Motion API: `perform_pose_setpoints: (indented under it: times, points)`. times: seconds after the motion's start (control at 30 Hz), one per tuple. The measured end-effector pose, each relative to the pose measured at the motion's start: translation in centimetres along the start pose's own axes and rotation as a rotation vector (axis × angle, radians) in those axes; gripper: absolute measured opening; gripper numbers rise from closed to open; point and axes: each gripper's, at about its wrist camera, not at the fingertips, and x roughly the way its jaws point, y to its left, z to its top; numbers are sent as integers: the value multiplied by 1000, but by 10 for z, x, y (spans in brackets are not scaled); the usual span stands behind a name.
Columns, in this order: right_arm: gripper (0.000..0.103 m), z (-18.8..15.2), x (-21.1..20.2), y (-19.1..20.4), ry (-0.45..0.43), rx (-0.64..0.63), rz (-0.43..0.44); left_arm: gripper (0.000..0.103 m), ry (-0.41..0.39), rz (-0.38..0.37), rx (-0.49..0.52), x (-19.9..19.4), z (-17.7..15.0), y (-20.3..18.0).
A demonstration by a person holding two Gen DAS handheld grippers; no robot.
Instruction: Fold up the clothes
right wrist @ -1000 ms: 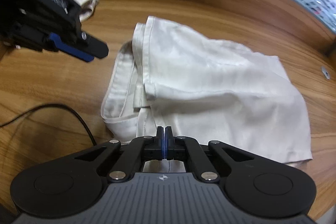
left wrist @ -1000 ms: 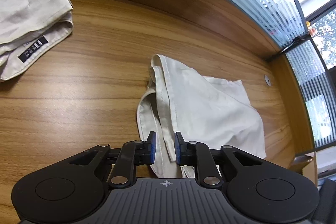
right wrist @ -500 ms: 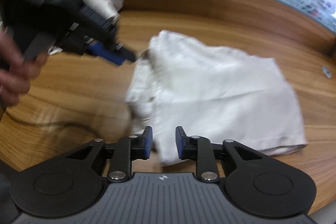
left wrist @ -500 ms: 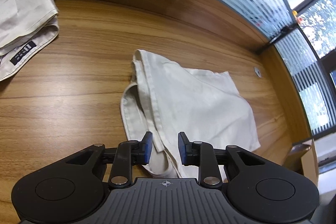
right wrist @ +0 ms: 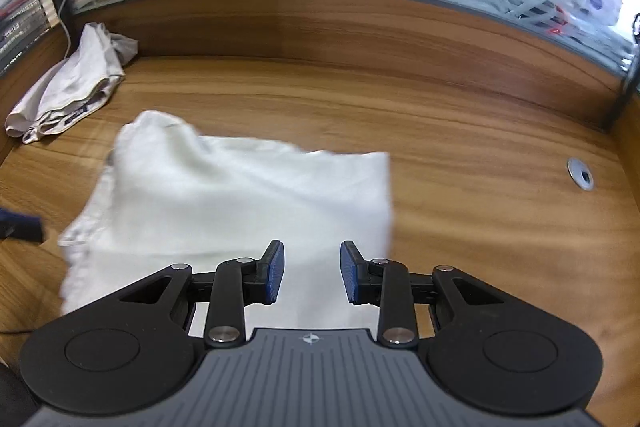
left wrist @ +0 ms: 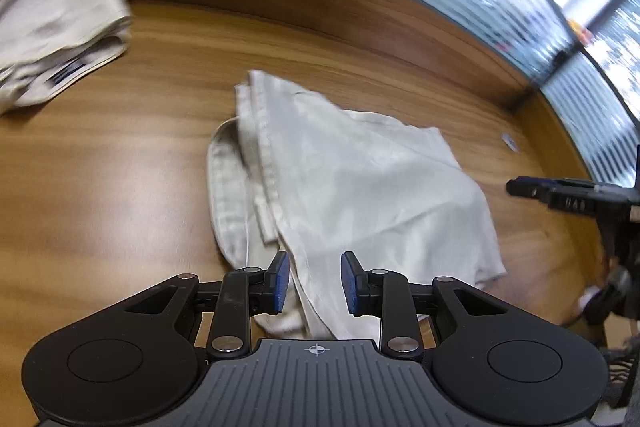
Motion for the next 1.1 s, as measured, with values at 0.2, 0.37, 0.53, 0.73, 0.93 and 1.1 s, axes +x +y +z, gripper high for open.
perform_pose_setpoints:
  times: [0.2, 0.37, 0.53, 0.73, 0.93, 1.1]
  points:
    - [45, 34, 44, -69, 41, -91, 123, 35, -74, 119, -185, -11, -35, -34]
    - [51, 57, 93, -100, 89, -112, 191, 45, -128, 194, -322, -4, -65, -64]
    - [51, 70, 135, -115, 133, -119, 243, 46, -156, 229, -472, 22, -87, -83]
    - [49, 80, 168, -115, 163, -128, 309, 46, -192, 298, -646, 49, -101, -95]
    - [5, 80, 174, -105, 160, -166, 326, 22, -191, 348, -678, 69, -97, -96]
    - [4, 71, 163, -124, 145, -115, 291, 17, -167, 357, -623, 78, -79, -88]
